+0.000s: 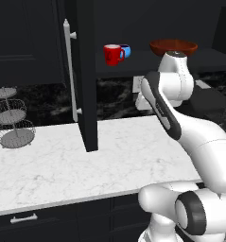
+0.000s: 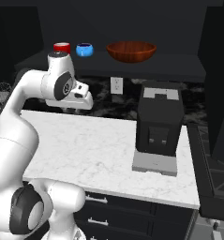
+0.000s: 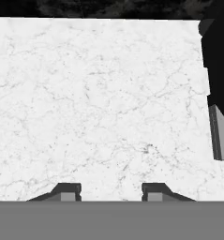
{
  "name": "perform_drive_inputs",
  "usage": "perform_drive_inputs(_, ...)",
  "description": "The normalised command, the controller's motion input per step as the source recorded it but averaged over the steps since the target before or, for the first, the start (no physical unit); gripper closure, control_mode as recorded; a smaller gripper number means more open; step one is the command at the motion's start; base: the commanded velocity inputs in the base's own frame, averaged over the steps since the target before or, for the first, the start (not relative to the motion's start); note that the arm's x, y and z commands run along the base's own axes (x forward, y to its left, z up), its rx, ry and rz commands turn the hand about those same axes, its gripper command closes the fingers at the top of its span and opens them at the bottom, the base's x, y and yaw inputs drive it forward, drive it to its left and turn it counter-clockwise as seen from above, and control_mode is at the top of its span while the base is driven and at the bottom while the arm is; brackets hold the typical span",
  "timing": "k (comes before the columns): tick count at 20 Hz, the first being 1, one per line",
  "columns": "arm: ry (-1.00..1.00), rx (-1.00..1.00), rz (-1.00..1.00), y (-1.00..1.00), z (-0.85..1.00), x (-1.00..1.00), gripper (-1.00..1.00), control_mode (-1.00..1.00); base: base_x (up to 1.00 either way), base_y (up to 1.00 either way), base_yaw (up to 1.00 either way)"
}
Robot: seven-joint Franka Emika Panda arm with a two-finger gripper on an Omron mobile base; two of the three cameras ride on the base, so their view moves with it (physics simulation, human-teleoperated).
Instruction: Gather all objects into one cabinet and sort the glasses and bowls to opposite sides.
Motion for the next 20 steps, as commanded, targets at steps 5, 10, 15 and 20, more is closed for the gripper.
perform_drive_inputs(5,-0.13,0.00,0.00,0.00,0.00,-0.46,-1.00,-1.00,0.00,0.00,0.00)
perform_drive_inputs(10,-0.36,0.00,0.00,0.00,0.00,-0.99,-1.00,-1.00,0.00,0.00,0.00)
perform_drive_inputs(15,-0.39,0.05,0.00,0.00,0.09,-0.95,-1.00,-1.00,0.00,0.00,0.00)
perform_drive_inputs(20,-0.23,0.30,0.00,-0.01,0.36,-0.90,-1.00,-1.00,0.00,0.00,0.00)
